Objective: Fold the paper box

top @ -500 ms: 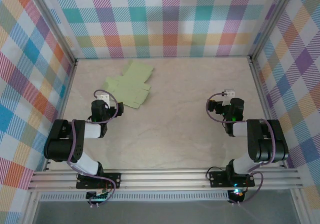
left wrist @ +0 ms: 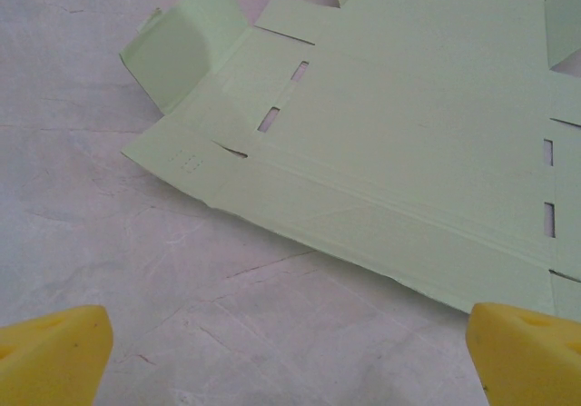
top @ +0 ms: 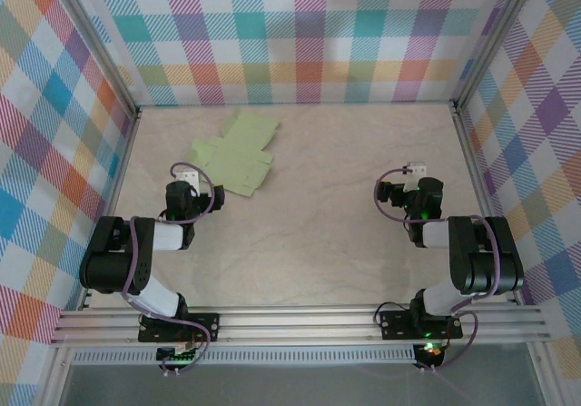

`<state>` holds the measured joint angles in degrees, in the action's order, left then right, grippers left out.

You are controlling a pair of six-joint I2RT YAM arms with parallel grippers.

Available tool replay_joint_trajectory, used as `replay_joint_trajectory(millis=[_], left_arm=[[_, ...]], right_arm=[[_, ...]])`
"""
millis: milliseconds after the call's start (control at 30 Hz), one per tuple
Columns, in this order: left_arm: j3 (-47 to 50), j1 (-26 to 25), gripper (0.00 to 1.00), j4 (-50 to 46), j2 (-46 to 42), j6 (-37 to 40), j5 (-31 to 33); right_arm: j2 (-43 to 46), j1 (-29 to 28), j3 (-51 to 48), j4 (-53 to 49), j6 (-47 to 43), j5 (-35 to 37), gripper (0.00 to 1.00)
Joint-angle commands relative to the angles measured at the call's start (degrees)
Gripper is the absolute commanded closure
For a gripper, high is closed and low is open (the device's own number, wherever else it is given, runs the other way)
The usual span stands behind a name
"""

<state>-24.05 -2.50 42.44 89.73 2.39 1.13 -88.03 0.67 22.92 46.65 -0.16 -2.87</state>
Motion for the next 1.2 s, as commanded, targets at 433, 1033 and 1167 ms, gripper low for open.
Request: replay_joint_trajectory(millis=[433, 1033, 1167], left_arm=[[-3.1, -1.6, 0.0, -6.3, -5.2, 1.0, 1.0], [-9.1, -9.6, 0.0, -36.0, -31.0, -8.8, 3.1], [-8.3, -9.6, 0.0, -36.7, -32.9, -9.7, 5.2]], right_arm=[[2.8, -0.3, 0.6, -0.9, 1.2, 0.7, 0.0], [15.1, -15.7, 27.0, -51.3, 31.8, 2.6, 0.0], [4.3, -24.9, 36.0, -54.2, 37.3, 7.1, 0.0]])
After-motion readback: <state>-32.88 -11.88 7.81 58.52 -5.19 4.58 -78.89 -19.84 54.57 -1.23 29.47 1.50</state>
